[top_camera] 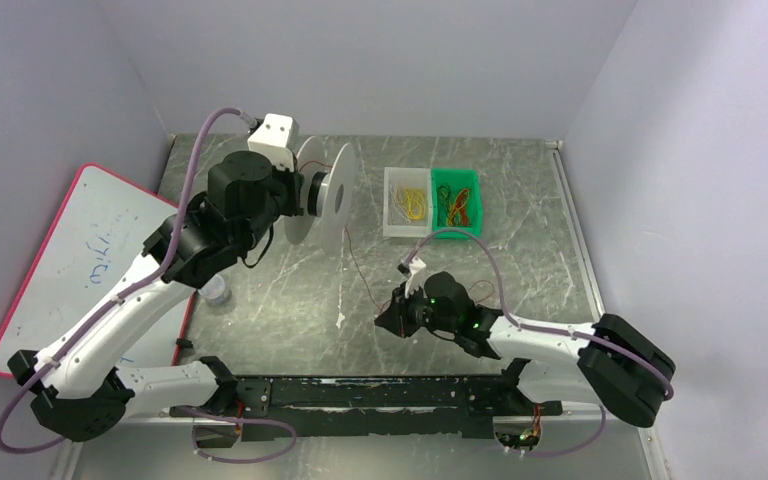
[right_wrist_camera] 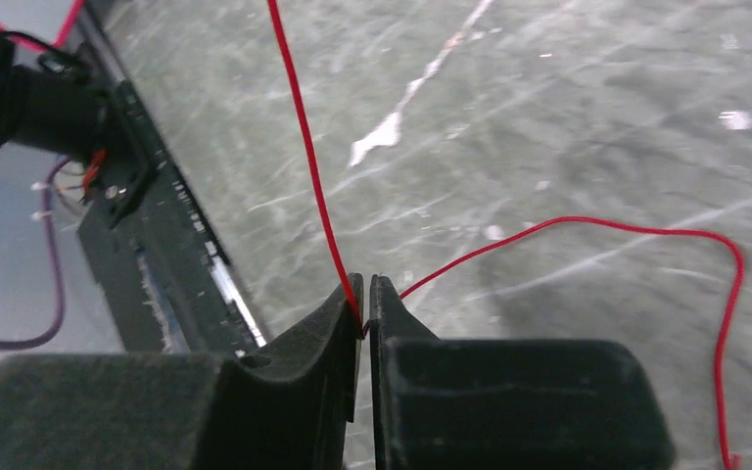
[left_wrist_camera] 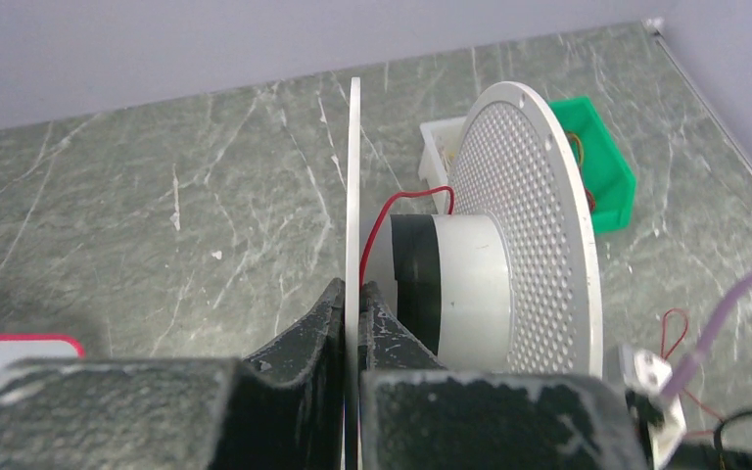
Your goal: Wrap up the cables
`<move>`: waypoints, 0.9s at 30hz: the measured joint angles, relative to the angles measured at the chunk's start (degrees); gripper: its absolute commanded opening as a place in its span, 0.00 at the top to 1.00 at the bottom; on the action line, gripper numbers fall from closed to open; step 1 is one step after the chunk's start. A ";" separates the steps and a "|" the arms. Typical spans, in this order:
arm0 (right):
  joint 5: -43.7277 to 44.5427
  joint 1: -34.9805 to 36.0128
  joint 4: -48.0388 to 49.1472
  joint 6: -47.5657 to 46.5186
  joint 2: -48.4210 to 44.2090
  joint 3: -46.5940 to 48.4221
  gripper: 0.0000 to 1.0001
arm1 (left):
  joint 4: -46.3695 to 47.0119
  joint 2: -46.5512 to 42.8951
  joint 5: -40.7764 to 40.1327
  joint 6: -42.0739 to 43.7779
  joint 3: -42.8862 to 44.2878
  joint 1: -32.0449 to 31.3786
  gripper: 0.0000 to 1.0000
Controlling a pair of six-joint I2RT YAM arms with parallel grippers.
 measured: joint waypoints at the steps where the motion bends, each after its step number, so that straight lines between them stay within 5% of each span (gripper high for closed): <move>1: 0.48 1.55 0.00 0.42 -0.55 0.00 0.91 | 0.72 0.26 -0.61 -0.09 0.00 0.04 0.93; 11: 3.85 14.62 -0.24 1.73 -7.52 2.38 1.00 | 8.61 1.88 -5.27 -0.98 -2.80 0.22 0.93; 21: 12.17 27.10 -9.70 -4.09 -7.65 19.96 1.00 | 12.52 3.85 -10.27 -1.92 -7.85 0.22 0.93; 27: 20.52 28.79 -17.07 -8.17 -6.51 28.24 1.00 | 12.09 3.85 -11.72 -2.60 -13.20 0.22 0.93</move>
